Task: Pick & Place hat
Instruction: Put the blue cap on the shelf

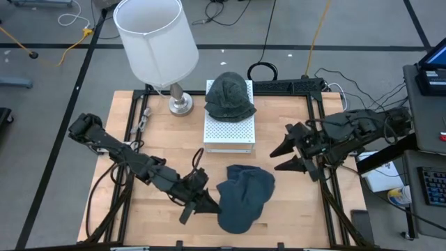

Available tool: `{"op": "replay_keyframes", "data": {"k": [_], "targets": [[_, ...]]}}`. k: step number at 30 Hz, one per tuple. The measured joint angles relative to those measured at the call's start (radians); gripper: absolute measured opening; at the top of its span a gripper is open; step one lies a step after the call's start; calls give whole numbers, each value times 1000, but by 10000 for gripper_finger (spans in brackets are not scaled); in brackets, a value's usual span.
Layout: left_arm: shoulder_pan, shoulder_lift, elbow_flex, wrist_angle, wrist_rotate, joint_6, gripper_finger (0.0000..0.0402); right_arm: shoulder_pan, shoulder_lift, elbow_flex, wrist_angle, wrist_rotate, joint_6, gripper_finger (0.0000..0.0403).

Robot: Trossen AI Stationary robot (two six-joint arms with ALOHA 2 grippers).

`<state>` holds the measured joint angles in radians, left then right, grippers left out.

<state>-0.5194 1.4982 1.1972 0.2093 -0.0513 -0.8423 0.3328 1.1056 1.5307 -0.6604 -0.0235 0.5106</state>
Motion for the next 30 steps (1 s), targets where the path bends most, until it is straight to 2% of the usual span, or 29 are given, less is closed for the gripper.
{"op": "replay_keyframes", "data": {"k": [6, 15, 21, 30], "targets": [[-1, -1, 72, -97, 8, 13, 5, 0, 40, 0, 10, -3, 0, 228], [-3, 4, 263, -349, 1, 80, 5, 0, 61, 0, 6, -3, -2, 223], [-3, 5, 321, -413, -1, 90, 5, 0, 61, 0, 69, -1, -42, 223], [-3, 6, 331, -424, -1, 81, 4, -27, 77, 0, 149, -3, -39, 219]]}}
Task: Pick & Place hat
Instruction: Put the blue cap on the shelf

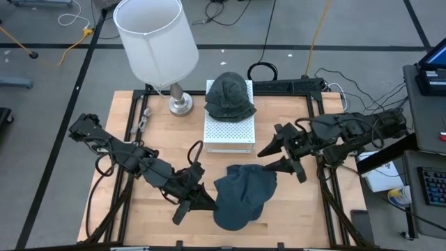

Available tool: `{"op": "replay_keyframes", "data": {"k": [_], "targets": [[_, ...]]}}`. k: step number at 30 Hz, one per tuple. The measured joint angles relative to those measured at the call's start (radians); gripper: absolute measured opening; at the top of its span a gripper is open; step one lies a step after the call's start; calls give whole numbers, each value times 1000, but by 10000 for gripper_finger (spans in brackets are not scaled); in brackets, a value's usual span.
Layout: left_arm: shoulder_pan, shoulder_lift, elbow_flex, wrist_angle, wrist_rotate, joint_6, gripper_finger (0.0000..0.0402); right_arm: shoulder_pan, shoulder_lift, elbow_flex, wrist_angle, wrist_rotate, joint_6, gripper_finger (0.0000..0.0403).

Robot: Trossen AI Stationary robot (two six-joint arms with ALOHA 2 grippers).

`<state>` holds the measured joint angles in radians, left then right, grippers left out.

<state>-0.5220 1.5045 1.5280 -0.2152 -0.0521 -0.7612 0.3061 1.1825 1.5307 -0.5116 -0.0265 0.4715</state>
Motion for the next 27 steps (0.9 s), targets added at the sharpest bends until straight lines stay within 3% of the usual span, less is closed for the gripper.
{"op": "replay_keyframes", "data": {"k": [5, 20, 27], "targets": [[0, 11, 0, -2, 1, 3, 4, -45, 40, 0, 44, -19, 1, 220], [0, 17, 0, -46, 15, 25, 4, -98, 174, 0, 89, -401, 42, 219], [0, 17, 0, -63, 51, 24, 4, -98, 154, 0, 51, -447, 75, 218]]}}
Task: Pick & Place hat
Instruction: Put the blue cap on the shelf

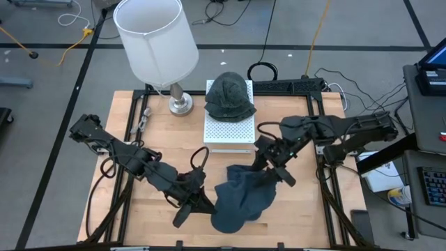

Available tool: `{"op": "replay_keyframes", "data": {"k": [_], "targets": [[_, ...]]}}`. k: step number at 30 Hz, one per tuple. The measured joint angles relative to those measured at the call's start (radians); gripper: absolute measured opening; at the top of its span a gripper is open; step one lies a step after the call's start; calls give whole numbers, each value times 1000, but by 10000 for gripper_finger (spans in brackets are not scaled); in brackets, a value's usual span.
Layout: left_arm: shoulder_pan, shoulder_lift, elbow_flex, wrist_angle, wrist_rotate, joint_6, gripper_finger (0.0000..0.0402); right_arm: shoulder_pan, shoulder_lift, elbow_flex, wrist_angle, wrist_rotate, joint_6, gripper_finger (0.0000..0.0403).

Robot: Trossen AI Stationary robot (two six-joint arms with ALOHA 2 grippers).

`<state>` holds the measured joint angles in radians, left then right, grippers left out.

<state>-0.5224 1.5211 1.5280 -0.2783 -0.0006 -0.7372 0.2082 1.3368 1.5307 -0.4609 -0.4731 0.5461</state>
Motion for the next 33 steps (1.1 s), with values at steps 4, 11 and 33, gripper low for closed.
{"op": "replay_keyframes", "data": {"k": [4, 11, 33], "targets": [[3, 0, 0, -27, 0, -9, 4, 6, -24, 0, 37, -52, 46, 191], [18, 0, 0, -26, 4, -8, 4, 50, -33, 0, 58, -55, 100, 74], [35, -2, 0, -245, 26, -95, 133, 115, -87, 1, 338, -51, 362, 22]]}}
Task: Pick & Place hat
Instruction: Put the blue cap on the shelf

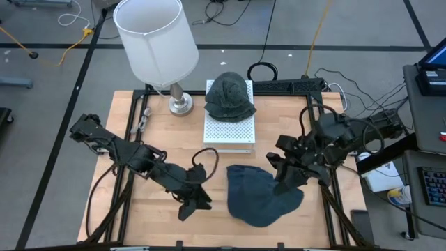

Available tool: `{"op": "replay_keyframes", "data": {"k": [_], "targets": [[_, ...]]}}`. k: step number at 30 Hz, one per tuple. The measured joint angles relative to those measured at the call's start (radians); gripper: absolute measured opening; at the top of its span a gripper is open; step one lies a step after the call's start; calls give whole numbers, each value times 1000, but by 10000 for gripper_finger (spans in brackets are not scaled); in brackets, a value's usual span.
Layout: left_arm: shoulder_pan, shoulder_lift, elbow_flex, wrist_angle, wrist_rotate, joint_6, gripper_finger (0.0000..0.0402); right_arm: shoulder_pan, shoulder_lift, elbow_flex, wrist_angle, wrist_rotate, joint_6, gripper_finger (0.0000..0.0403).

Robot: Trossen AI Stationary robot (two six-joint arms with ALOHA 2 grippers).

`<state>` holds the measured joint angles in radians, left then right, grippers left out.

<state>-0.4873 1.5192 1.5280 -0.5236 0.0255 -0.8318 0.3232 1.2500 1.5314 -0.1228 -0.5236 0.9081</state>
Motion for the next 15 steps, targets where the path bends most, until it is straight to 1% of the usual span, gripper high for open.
{"op": "replay_keyframes", "data": {"k": [3, 6, 10, 13, 15], "targets": [[-16, 0, 0, -84, -15, 4, 155, 0, 2, 0, -2, 5, 5, 22], [-42, 0, 0, -165, -42, 66, 169, -2, 0, 0, 0, 38, -4, 22], [-100, -11, 0, -199, -194, 200, 180, -17, 1, 0, -1, 61, -19, 22], [-129, -22, 0, -200, -296, 289, 183, -39, 1, 0, -13, 115, -47, 22], [-142, -32, -1, -203, -359, 328, 184, -65, 1, 0, -23, 128, -54, 22]]}}
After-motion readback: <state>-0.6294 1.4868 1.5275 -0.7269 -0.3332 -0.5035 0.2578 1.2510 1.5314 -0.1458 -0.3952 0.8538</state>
